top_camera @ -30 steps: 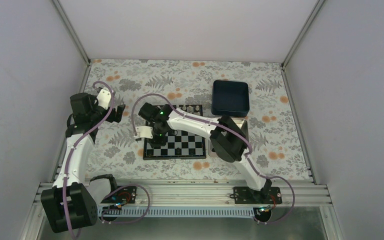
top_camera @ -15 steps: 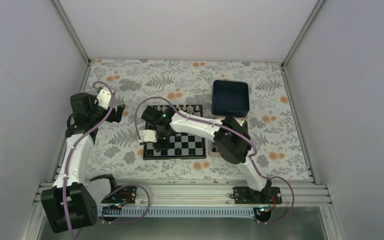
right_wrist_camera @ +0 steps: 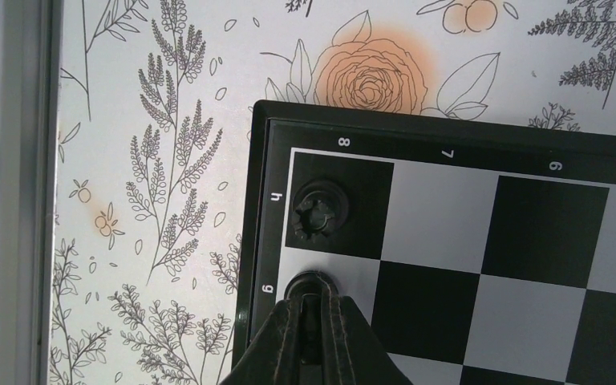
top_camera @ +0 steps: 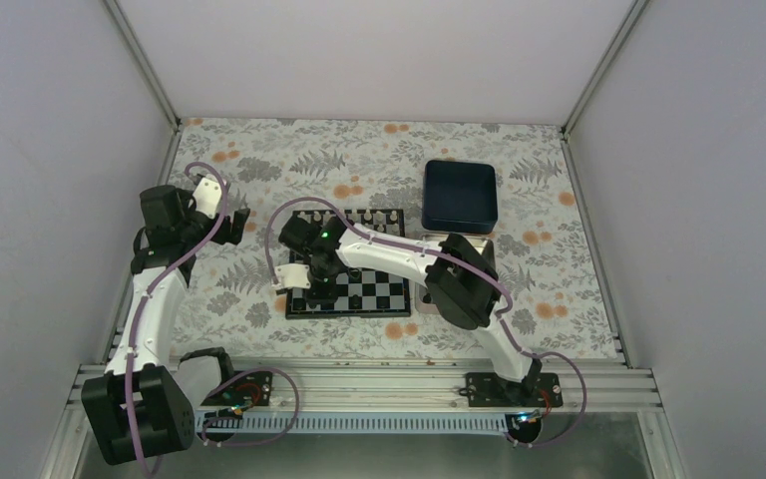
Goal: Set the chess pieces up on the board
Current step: Move the chess piece to the chessboard, then pick up the chess piece from the storage box.
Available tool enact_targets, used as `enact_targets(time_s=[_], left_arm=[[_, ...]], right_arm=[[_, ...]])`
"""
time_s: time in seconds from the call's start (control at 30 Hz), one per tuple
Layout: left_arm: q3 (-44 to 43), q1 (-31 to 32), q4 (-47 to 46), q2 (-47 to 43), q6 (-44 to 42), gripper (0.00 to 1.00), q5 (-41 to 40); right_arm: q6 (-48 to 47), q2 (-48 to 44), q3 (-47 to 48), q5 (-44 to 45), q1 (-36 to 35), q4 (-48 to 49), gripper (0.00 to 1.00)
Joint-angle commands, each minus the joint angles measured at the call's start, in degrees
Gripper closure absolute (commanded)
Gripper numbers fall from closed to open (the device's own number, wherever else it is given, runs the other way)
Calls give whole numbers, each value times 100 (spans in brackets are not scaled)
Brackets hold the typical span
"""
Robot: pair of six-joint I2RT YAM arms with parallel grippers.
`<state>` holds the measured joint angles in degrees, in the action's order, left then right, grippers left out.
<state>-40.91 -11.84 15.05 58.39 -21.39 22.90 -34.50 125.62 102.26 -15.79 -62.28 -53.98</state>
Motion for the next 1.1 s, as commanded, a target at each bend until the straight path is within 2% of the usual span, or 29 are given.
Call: enact_targets(time_s=[0.0,0.1,0.17,0.3,0.43,0.57,0.73,0.93,1.07], left_arm=[[73,-28,-187,-47,64,0,-3],[74,-28,-182,-49,64,0,-4],[74,-29,-181,-47,58,0,-11],[74,-27,-174,-64,60,0,-13],[74,-23,-169,-99,64,0,-35],[83,-29,-193,-107,69,0,-16],[45,-27,-174,-64,69,0,34],[75,-29,-139,-116,56,0,58],[59,-29,-143,-77,56,0,88]], right_arm=[[-44,-51,-52,92,-73,-80,92],[-53,-89,-62,127,-65,-50,88],[-35,-135,-70,178,-65,-17,76],[-40,-376,-38,312,-20,-54,59],[-84,-900,167,552,211,-316,49],[-90,-1570,255,732,770,-728,44],[-148,-2411,-442,912,1880,-855,42],[-271,-3571,-2169,894,3084,-662,42],[-227,-4143,-3258,956,3485,-206,42]])
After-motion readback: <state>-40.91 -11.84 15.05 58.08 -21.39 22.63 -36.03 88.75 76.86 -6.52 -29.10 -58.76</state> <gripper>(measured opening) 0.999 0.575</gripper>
